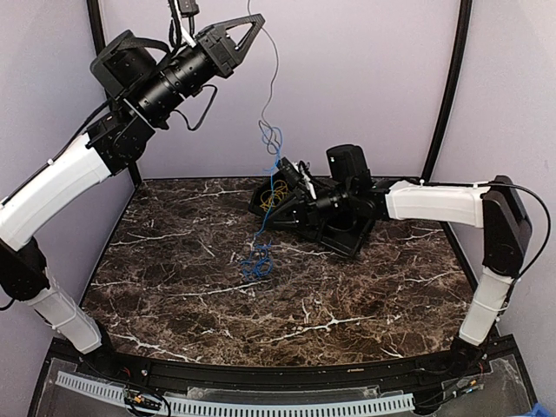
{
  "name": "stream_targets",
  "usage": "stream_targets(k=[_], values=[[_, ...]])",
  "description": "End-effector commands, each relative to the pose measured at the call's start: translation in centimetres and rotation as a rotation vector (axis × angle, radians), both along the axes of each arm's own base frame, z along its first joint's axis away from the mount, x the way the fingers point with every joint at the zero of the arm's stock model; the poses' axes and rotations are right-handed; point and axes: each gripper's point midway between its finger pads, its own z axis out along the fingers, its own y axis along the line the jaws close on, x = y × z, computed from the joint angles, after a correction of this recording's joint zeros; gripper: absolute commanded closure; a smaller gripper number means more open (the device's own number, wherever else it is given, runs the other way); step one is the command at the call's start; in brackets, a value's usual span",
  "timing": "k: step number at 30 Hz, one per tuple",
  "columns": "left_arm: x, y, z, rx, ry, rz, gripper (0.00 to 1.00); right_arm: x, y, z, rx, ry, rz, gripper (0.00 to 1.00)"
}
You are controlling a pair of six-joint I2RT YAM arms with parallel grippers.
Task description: Untangle the cables
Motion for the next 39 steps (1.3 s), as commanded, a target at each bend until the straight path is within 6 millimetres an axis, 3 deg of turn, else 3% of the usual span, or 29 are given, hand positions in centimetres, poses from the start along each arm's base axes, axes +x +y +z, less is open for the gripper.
stream_targets(k=[1, 3, 6, 16, 18, 20, 24, 26, 29, 31, 34, 39], values=[[-1.5, 1.4, 2.5, -0.067, -0.043, -0.012, 1.00, -0.9, -0.3, 0.0, 0.042, -0.002, 0.040, 0.68], [-1.4, 1.3, 2.4, -0.067, -0.040, -0.012, 1.00, -1.3, -0.7, 0.5, 0.048, -0.046, 0.045, 0.42], [-1.4, 1.1, 2.4, -0.067, -0.040, -0.021, 1.00, -1.8, -1.2, 1.4, 0.064, -0.102, 0.051, 0.26], [-1.4, 1.0, 2.2, -0.077, -0.037, -0.030, 1.00, -1.4, 0.0, 4.3, 0.117, -0.067, 0.076, 0.24], [-1.3, 1.0, 2.2, -0.078, -0.038, -0.027, 1.00, -1.6, 0.3, 4.7, 0.128, -0.048, 0.097, 0.31], [-1.3, 1.0, 2.2, -0.079, -0.037, -0.024, 1.00, -1.9, 0.4, 4.5, 0.131, -0.045, 0.115, 0.45], [-1.1, 0.9, 2.1, -0.070, -0.033, -0.021, 1.00, -2.0, 0.3, 2.9, 0.115, -0.015, 0.111, 0.89], [-1.1, 0.8, 2.1, -0.068, -0.032, -0.020, 1.00, -1.9, 0.3, 1.8, 0.102, 0.015, 0.106, 1.00], [-1.2, 1.0, 2.4, -0.079, -0.041, -0.022, 1.00, -0.4, 0.6, -1.3, 0.046, 0.056, 0.031, 1.00], [-1.4, 1.1, 3.1, -0.083, -0.053, -0.021, 1.00, 0.9, 0.4, -5.0, -0.028, 0.111, -0.009, 1.00], [-2.4, 1.6, 5.7, -0.106, -0.098, -0.037, 1.00, 2.3, -0.6, -11.3, -0.160, 0.198, -0.047, 1.00], [-3.9, 2.8, 9.4, -0.153, -0.166, -0.055, 1.00, 3.8, -3.0, -17.7, -0.301, 0.229, -0.106, 1.00]])
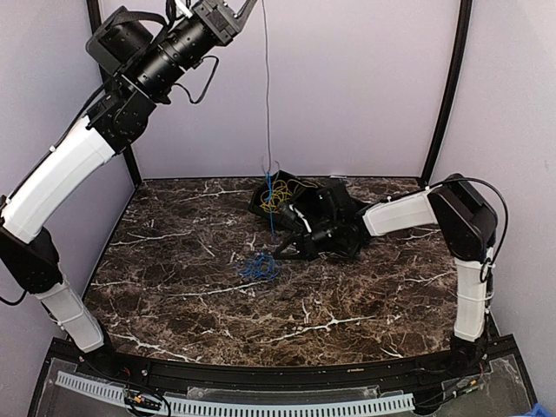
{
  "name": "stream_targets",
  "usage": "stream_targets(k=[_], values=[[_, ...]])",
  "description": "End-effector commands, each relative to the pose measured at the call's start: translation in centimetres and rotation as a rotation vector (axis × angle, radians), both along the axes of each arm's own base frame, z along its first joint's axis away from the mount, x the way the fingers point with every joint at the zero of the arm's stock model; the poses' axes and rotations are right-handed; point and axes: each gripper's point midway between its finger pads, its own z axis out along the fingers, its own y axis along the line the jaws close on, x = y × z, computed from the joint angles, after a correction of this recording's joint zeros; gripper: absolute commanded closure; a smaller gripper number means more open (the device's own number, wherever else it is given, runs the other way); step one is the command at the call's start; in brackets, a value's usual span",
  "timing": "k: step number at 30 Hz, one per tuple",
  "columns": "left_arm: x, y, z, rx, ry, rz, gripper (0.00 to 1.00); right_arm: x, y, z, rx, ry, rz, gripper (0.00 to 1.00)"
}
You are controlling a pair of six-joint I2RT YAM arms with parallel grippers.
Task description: Untangle the cables
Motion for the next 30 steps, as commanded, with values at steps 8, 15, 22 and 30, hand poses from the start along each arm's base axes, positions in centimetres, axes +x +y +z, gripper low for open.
stream_targets(k=[8, 15, 22, 30], values=[[-3.2, 2.9, 6.3, -0.122, -0.148, 0.000, 1.00, 1.7, -4.4, -8.2, -0.243, 0.029, -0.093, 1.00], [-2.9, 3.3, 8.0, -0.151, -0.196, 0.054, 1.00, 0.4, -5.8, -12.8, -0.347, 0.097, -0.093, 1.00], [-6.3, 9.2, 13.3, -0.309, -0.355, 0.191, 1.00, 0.2, -6.3, -14.3, -0.373, 0.109, -0.098, 1.00], [-9.5, 14.5, 15.7, -0.379, -0.458, 0.340, 1.00, 0.1, -6.7, -15.4, -0.402, 0.111, -0.105, 1.00]])
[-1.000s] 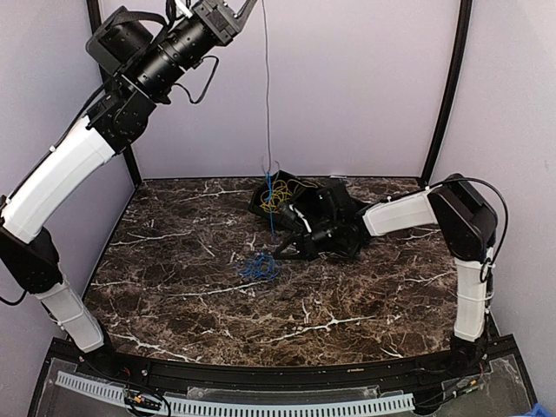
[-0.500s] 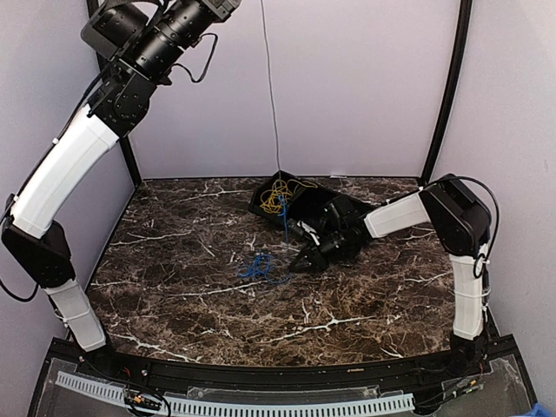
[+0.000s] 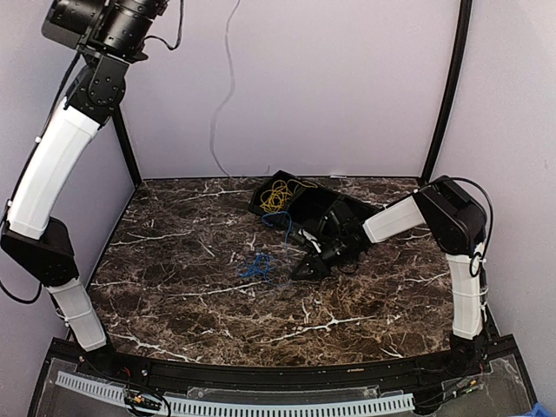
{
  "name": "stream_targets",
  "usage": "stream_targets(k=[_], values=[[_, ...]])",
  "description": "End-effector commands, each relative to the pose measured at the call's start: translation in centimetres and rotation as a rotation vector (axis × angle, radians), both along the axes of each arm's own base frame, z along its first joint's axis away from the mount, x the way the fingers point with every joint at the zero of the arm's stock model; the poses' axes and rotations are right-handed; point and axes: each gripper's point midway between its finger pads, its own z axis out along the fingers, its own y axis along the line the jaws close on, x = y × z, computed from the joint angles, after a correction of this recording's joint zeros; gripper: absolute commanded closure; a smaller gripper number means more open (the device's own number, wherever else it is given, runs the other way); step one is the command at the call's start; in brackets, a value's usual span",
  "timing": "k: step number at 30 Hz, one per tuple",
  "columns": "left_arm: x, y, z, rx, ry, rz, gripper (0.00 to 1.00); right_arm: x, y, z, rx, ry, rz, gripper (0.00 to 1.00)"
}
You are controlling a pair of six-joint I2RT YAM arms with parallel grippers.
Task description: Untangle the cables
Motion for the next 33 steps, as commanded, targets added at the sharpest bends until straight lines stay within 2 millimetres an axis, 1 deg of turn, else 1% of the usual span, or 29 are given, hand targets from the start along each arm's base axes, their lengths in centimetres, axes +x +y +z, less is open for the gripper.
stream_targets(k=[1, 3, 4, 6, 8, 9, 10, 11, 12, 13, 14, 15, 16, 17, 18, 19, 20, 22, 24, 25, 26, 28, 29, 30, 32, 33], values=[[-6.7, 8.9, 5.5, -0.192, -0.178, 0.112, 1.00, -0.7, -1.9, -4.7, -0.140, 0.045, -0.037, 1.00], [-7.2, 10.0, 5.9, -0.211, -0.185, 0.140, 1.00, -0.7, -1.9, -4.9, -0.145, 0.047, -0.036, 1.00], [-6.9, 10.3, 5.9, -0.219, -0.169, 0.157, 1.00, -0.7, -1.9, -4.8, -0.143, 0.046, -0.034, 1.00], [-6.0, 10.2, 5.4, -0.206, -0.127, 0.187, 1.00, -0.6, -1.8, -4.4, -0.136, 0.042, -0.029, 1.00], [-4.4, 9.3, 4.0, -0.172, -0.068, 0.203, 1.00, -0.5, -1.7, -3.1, -0.122, 0.020, -0.019, 1.00], [-3.2, 8.3, 2.5, -0.140, -0.026, 0.212, 1.00, -0.5, -1.7, -2.3, -0.118, 0.000, -0.014, 1.00], [-2.7, 7.8, 1.7, -0.126, -0.006, 0.211, 1.00, -0.4, -1.7, -0.9, -0.110, -0.031, -0.010, 1.00], [-1.4, 6.7, -0.1, -0.084, 0.036, 0.220, 1.00, -0.4, -1.9, -0.3, -0.113, -0.060, -0.004, 1.00], [-0.8, 6.1, -1.0, -0.066, 0.062, 0.217, 1.00, -0.5, -2.1, 0.6, -0.119, -0.095, 0.004, 1.00], [0.5, 4.8, -3.0, -0.021, 0.104, 0.221, 1.00, -0.8, -2.2, 1.7, -0.128, -0.137, 0.020, 1.00], [1.2, 4.1, -4.1, 0.010, 0.131, 0.222, 1.00, -1.2, -2.4, 2.3, -0.149, -0.187, 0.048, 1.00], [2.3, 2.9, -6.0, 0.053, 0.171, 0.228, 1.00, -1.9, -2.8, 2.5, -0.183, -0.215, 0.070, 1.00], [3.0, 2.2, -7.2, 0.083, 0.199, 0.229, 1.00, -2.4, -3.2, 2.8, -0.216, -0.254, 0.085, 1.00], [4.1, 1.4, -8.9, 0.117, 0.238, 0.241, 1.00, -2.9, -3.7, 2.9, -0.244, -0.281, 0.103, 0.97], [4.9, 0.7, -10.2, 0.146, 0.271, 0.245, 1.00, -3.4, -4.1, 3.3, -0.263, -0.297, 0.113, 0.91], [6.0, 0.0, -11.9, 0.173, 0.312, 0.260, 1.00, -3.8, -4.4, 3.8, -0.269, -0.305, 0.119, 0.84], [6.8, -0.7, -13.4, 0.205, 0.346, 0.264, 1.00, -4.0, -4.8, 4.4, -0.270, -0.317, 0.115, 0.76], [8.3, -1.9, -15.7, 0.252, 0.405, 0.277, 1.00, -4.3, -5.5, 6.0, -0.267, -0.360, 0.102, 0.59], [10.2, -3.9, -18.5, 0.322, 0.461, 0.282, 1.00, -4.3, -6.2, 7.8, -0.262, -0.409, 0.091, 0.46], [10.6, -4.4, -19.2, 0.341, 0.477, 0.280, 1.00, -4.3, -6.5, 8.7, -0.258, -0.431, 0.081, 0.42], [11.4, -5.5, -20.6, 0.380, 0.499, 0.277, 1.00, -4.2, -6.9, 9.7, -0.250, -0.447, 0.070, 0.40], [12.2, -6.8, -22.2, 0.424, 0.523, 0.265, 1.00, -4.0, -7.8, 11.6, -0.235, -0.475, 0.041, 0.36], [12.4, -7.2, -22.6, 0.435, 0.529, 0.258, 1.00, -3.8, -8.4, 12.8, -0.226, -0.494, 0.022, 0.34], [13.0, -8.0, -23.5, 0.455, 0.539, 0.255, 1.00, -3.6, -9.0, 13.5, -0.227, -0.507, 0.006, 0.32], [13.6, -9.1, -24.6, 0.480, 0.547, 0.243, 1.00, -2.9, -10.5, 14.8, -0.233, -0.535, -0.047, 0.31], [13.9, -9.5, -25.0, 0.490, 0.551, 0.240, 1.00, -2.2, -11.6, 15.4, -0.235, -0.543, -0.089, 0.29]])
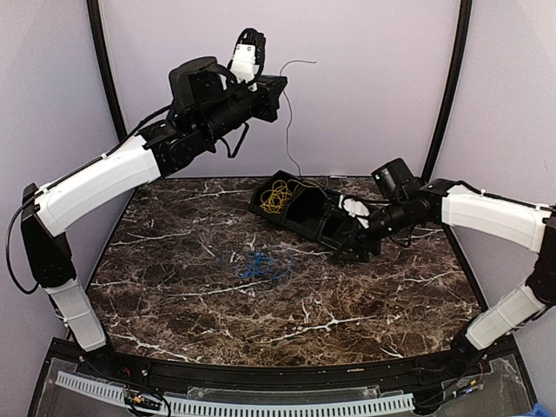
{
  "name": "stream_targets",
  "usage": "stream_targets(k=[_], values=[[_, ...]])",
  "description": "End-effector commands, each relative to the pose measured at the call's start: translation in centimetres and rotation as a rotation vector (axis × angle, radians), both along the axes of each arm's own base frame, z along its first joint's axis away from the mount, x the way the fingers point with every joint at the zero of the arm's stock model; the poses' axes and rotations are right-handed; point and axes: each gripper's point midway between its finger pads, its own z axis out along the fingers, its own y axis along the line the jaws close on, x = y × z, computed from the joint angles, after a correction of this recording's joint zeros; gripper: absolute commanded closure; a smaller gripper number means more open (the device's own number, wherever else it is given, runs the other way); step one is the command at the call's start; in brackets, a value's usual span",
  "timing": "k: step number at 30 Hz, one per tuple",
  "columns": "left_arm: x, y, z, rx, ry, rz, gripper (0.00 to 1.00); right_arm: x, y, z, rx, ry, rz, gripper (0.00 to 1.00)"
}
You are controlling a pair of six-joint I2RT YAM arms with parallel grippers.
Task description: Untangle the cables
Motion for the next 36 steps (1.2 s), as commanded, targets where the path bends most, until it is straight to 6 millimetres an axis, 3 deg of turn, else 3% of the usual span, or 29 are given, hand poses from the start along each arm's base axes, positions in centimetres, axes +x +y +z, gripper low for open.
stream_targets(k=[1, 4, 7, 8, 12, 17, 31, 36], values=[[0.4, -1.2, 0.5, -0.015, 0.013, -0.044, 1.00, 1.4, -4.2, 2.3, -0.002, -0.065, -0.118, 0.27], [1.2, -2.5, -0.4, -0.029, 0.042, -0.081, 1.00, 2.0, -6.7, 3.5, 0.030, -0.115, -0.195, 0.19], [2.8, -3.7, -2.0, -0.031, 0.077, -0.108, 1.00, 1.8, -8.4, 3.6, 0.056, -0.176, -0.253, 0.13], [3.0, -3.8, -1.7, -0.049, 0.082, -0.115, 1.00, 1.7, -8.9, 3.5, 0.066, -0.195, -0.270, 0.11], [5.3, -4.2, -2.9, -0.075, 0.122, -0.135, 1.00, 0.9, -9.8, 2.0, 0.085, -0.228, -0.293, 0.07], [6.2, -4.2, -3.2, -0.082, 0.116, -0.151, 1.00, 1.4, -10.5, 1.1, 0.060, -0.237, -0.323, 0.07], [8.7, -3.3, 0.8, -0.193, -0.010, -0.152, 1.00, 1.7, -10.8, 0.4, 0.039, -0.238, -0.335, 0.07], [9.7, -3.2, 1.2, -0.229, -0.031, -0.151, 1.00, 1.9, -11.0, 0.1, 0.027, -0.242, -0.345, 0.07]])
